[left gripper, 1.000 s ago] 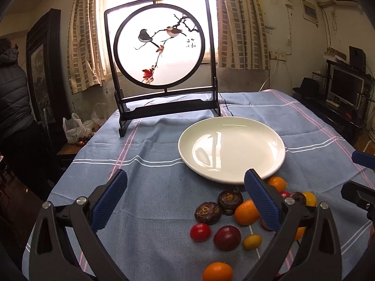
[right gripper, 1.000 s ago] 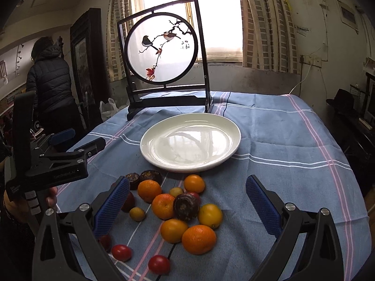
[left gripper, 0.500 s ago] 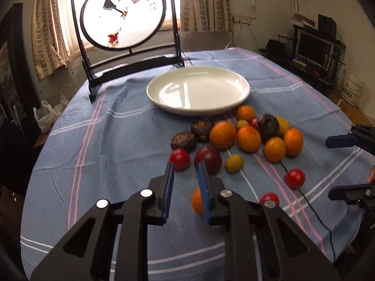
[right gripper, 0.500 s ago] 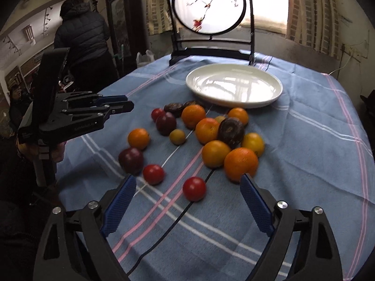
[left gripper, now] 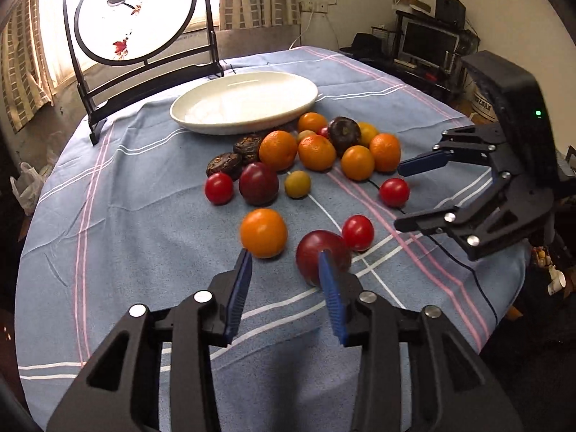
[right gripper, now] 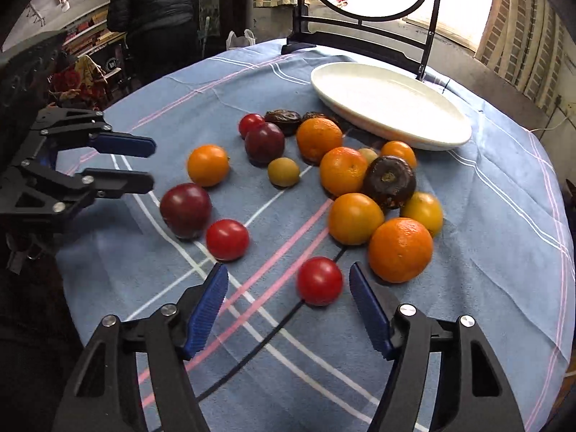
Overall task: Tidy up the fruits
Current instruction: 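Grasp a dark red plum with the left tool while the right grasps a red cherry tomato, then carry both fruits over the white plate and open both tools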
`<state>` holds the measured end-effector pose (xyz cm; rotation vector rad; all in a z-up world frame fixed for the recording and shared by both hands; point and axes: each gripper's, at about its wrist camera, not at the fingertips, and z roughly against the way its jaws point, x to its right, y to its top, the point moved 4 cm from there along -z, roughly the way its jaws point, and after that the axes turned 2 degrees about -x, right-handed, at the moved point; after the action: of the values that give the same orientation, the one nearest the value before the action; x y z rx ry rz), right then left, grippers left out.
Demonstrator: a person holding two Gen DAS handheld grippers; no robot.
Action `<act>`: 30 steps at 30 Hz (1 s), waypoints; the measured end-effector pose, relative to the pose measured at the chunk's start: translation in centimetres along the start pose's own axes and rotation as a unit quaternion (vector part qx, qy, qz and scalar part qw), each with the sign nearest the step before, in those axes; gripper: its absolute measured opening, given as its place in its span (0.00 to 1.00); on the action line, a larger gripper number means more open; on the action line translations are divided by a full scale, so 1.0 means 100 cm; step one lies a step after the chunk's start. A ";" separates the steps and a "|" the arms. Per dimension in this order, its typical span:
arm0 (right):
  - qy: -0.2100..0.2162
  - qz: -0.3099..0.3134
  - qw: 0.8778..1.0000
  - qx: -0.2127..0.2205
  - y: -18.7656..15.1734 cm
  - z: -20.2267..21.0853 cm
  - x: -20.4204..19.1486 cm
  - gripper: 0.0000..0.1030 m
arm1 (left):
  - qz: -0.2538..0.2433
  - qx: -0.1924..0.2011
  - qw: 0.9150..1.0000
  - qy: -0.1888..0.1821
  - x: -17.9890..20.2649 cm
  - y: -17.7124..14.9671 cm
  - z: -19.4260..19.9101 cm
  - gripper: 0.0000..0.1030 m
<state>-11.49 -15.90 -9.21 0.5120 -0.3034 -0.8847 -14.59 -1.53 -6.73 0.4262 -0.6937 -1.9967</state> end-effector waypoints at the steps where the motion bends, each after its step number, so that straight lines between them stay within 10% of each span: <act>1: 0.002 -0.004 1.000 -0.013 -0.001 -0.006 0.004 0.42 | -0.006 -0.007 1.000 -0.007 0.004 0.000 -0.004 0.38; 2: 0.002 -0.006 1.000 -0.024 -0.001 -0.011 0.006 0.28 | -0.013 -0.014 1.000 -0.011 0.008 0.001 -0.011 0.38; 18: 0.024 -0.029 0.999 0.019 0.001 0.017 0.030 0.27 | 0.000 -0.005 0.999 -0.034 0.009 0.020 -0.015 0.36; 30: -0.025 -0.053 0.992 0.112 0.115 0.038 0.095 0.27 | 0.056 0.070 0.994 0.064 -0.047 0.169 -0.028 0.36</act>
<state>-0.01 -18.55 0.66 0.7188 -0.4278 -0.9737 0.64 -4.84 1.76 0.5811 -0.7630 -1.8052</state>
